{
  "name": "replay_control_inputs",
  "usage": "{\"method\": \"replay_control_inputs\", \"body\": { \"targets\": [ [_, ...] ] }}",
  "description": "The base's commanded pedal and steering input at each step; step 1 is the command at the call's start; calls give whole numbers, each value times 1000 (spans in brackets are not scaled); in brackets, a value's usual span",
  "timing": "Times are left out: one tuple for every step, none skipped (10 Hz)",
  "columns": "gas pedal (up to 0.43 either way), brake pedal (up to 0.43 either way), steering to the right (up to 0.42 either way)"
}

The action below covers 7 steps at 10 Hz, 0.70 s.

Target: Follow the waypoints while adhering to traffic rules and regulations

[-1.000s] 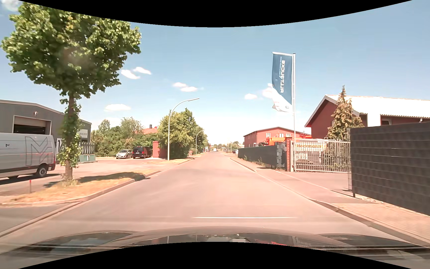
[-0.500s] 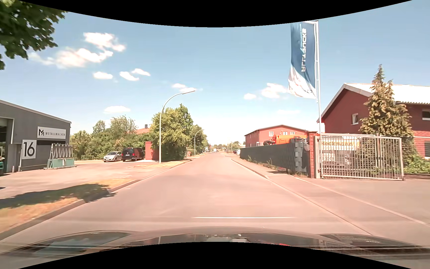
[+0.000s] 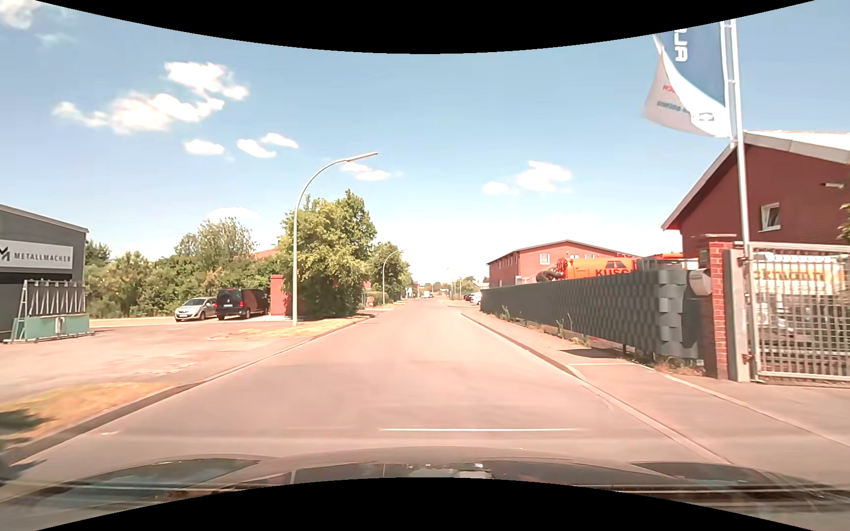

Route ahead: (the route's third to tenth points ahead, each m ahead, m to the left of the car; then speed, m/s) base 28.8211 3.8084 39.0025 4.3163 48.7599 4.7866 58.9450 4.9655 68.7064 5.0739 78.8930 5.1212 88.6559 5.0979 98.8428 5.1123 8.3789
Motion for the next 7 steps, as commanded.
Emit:
{"method": "replay_control_inputs", "body": {
  "targets": [
    [130,0,-6],
    [130,0,-6],
    [130,0,-6],
    [118,0,-6],
    [118,0,-6],
    [118,0,-6],
    [118,0,-6]
  ]
}}
